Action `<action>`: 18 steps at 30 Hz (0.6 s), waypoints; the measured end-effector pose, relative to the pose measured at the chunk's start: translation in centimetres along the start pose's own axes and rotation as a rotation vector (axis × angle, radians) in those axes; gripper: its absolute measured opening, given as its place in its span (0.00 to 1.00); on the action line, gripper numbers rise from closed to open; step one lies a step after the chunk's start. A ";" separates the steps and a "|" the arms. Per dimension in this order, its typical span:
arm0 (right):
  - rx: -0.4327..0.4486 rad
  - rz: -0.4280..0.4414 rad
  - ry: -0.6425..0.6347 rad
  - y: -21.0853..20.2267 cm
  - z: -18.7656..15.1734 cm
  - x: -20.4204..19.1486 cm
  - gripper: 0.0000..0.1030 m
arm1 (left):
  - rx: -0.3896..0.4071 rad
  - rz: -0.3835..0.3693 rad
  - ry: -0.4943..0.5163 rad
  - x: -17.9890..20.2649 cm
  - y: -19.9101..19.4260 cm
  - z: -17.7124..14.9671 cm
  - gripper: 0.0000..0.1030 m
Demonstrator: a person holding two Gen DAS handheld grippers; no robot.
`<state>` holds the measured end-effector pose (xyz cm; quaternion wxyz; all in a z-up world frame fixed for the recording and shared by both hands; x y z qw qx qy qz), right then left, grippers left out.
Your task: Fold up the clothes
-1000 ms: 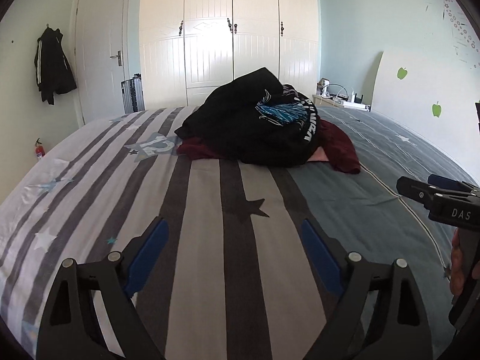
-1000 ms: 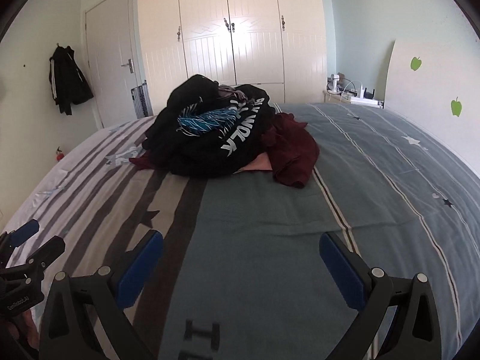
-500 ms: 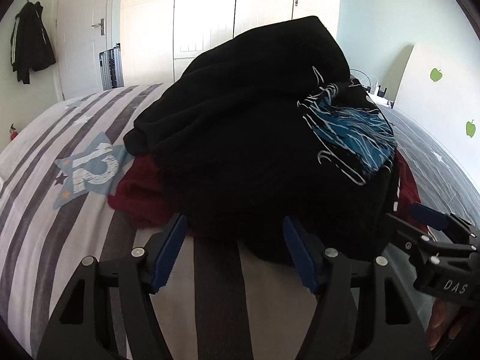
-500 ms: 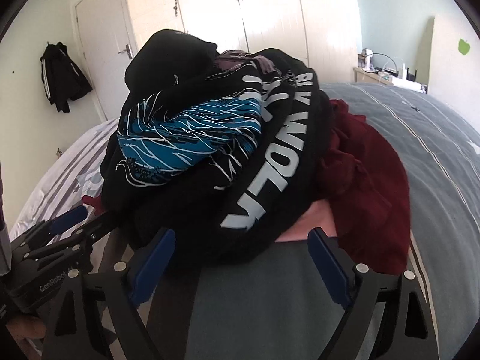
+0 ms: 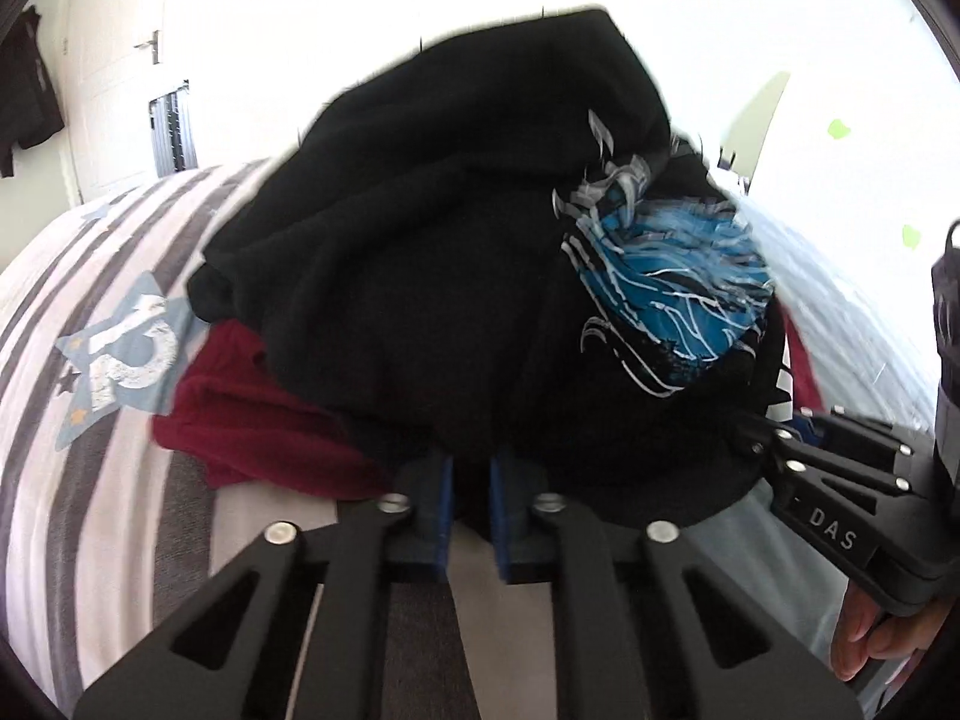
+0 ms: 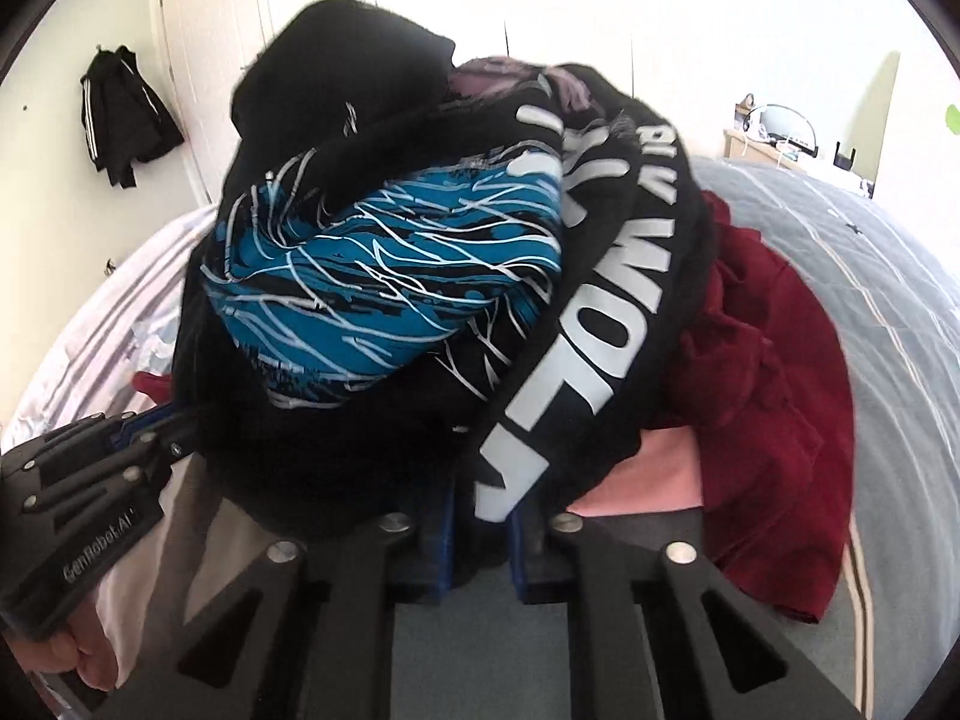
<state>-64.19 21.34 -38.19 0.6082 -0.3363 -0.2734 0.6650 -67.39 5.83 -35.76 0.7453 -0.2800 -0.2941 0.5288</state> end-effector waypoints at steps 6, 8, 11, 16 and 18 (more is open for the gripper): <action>0.051 0.024 0.011 -5.9 -1.9 0.2 0.07 | 0.053 -0.041 -0.019 0.6 -6.9 -1.6 0.05; 0.070 0.030 0.025 -8.5 -2.9 0.6 0.07 | 0.065 -0.054 -0.006 1.2 -9.5 -2.9 0.05; 0.096 0.028 0.011 -12.1 -4.9 0.6 0.07 | 0.089 -0.066 0.054 2.7 -13.7 -5.8 0.05; 0.117 0.045 -0.077 -18.5 -11.3 -0.7 0.06 | 0.104 -0.101 0.081 3.1 -19.6 -11.8 0.05; 0.118 0.060 -0.115 -20.7 -14.2 -1.4 0.06 | 0.111 -0.111 0.082 3.1 -21.9 -14.6 0.05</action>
Point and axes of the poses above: each gripper's, at about its wrist camera, not at the fingertips, and y roughly the way its jaws point, x to its right, z to its top, the point moved 8 cm from there along y, roughly the way its jaws point, and after that the axes turned 7 degrees about -x, right-handed, at the moved point
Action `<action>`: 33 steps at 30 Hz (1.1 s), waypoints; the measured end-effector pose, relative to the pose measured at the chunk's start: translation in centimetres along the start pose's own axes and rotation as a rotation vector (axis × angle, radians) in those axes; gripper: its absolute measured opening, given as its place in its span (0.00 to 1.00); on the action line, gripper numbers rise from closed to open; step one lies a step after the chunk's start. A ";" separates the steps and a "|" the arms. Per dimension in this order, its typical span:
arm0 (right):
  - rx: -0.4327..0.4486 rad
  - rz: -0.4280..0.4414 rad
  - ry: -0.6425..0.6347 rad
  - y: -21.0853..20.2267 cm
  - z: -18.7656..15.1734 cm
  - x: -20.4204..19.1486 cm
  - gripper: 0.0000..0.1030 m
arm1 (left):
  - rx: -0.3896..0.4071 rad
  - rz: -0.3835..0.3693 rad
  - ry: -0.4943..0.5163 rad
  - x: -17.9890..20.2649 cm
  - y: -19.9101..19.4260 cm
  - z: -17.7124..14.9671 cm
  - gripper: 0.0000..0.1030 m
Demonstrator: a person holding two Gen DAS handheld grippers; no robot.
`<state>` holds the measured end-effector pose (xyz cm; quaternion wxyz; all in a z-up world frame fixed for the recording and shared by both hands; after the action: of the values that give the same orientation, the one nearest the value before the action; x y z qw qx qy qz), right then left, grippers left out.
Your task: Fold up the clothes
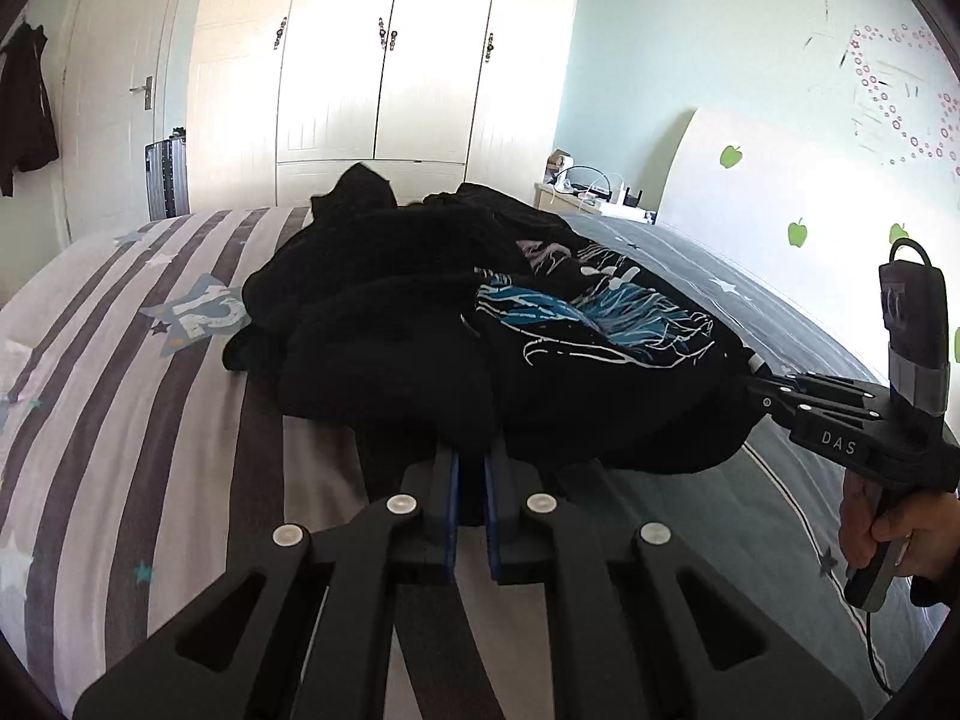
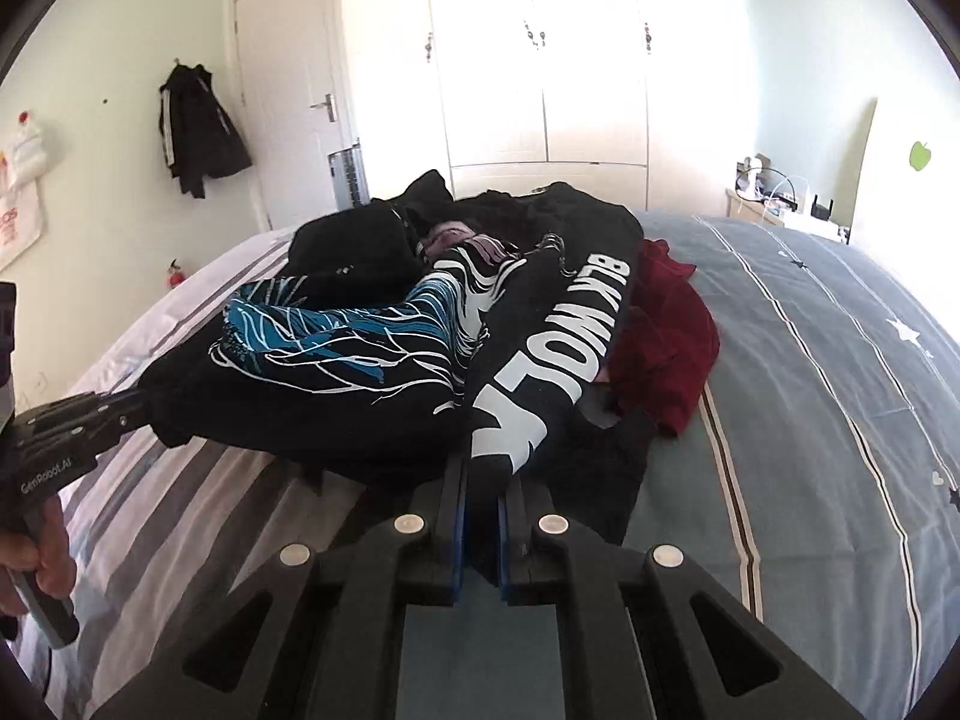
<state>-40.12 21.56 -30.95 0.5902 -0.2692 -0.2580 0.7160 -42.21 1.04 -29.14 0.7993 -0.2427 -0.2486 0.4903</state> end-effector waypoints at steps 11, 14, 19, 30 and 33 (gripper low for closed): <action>-0.048 0.087 -0.032 -16.0 -14.9 -8.7 0.06 | -0.061 0.025 -0.150 2.8 -17.9 -14.5 0.05; -0.157 0.090 -0.029 -19.4 -19.6 -11.2 0.08 | -0.172 0.057 -0.190 3.6 -20.0 -19.6 0.05; -0.246 0.092 -0.011 -20.5 -23.8 -11.2 0.38 | -0.269 0.190 -0.190 3.7 -21.6 -24.7 0.06; -0.153 -0.023 0.140 -15.0 -17.8 -2.4 0.65 | -0.110 0.255 -0.301 -4.0 -17.8 -16.6 0.72; -0.193 -0.034 0.156 -10.1 -15.0 -0.5 0.65 | -0.164 0.270 -0.295 -6.8 -12.9 -14.9 0.72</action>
<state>-22.56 23.61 -34.74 0.5921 -0.3752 -0.2836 0.6544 -26.89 -12.43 -33.42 0.6590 -0.2637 -0.3670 0.6012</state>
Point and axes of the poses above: each gripper's, at about its wrist camera, not at the fingertips, and y roughly the way its jaws point, x to its right, z to its top, the point moved 8 cm from there along y, roughly the way its jaws point, and after that the axes turned 7 degrees about -x, right-handed, at the moved point
